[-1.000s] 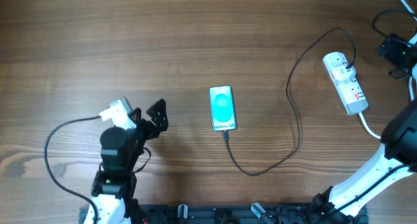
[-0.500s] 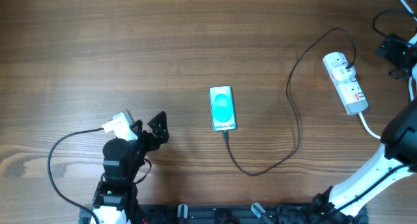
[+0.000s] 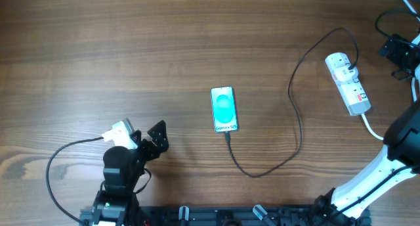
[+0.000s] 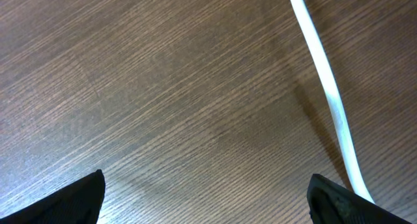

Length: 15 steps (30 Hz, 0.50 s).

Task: Plug charger to phone and switch on socket

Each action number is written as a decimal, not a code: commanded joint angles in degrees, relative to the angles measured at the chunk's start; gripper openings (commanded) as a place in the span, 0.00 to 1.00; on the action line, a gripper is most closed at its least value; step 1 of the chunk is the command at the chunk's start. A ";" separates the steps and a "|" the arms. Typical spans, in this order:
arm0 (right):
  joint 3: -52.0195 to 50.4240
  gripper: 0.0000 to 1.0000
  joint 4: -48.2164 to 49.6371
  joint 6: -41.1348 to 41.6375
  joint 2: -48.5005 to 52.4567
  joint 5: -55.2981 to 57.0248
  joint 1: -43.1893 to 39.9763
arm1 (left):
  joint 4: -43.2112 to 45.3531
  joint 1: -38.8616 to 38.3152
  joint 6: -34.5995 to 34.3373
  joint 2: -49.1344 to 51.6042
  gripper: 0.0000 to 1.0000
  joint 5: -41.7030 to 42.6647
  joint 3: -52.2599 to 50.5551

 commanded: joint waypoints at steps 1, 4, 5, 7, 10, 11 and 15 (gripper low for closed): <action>0.33 1.00 0.26 0.22 -1.51 0.33 0.46 | -0.44 0.22 0.09 -2.99 1.00 -0.74 -0.26; 0.33 1.00 0.26 0.20 -1.51 0.33 0.46 | -0.44 0.20 0.09 -4.22 1.00 -0.74 -0.26; 0.33 1.00 0.24 0.20 -1.51 0.33 0.46 | -0.44 0.20 0.09 -4.57 1.00 -0.74 -0.26; 0.33 1.00 0.26 0.20 -1.51 0.33 0.46 | -0.46 0.20 0.11 -5.86 1.00 -0.74 -0.26; 0.33 1.00 0.24 0.22 -1.51 0.33 0.46 | -0.48 0.20 1.42 -8.85 1.00 -0.70 -0.26; 0.33 1.00 0.26 0.20 -1.51 0.33 0.46 | -0.50 -0.17 1.75 -10.84 1.00 -0.76 -0.26; 0.33 1.00 0.24 0.20 -1.51 0.33 0.46 | -0.57 -3.28 8.09 -19.21 1.00 -1.01 -0.26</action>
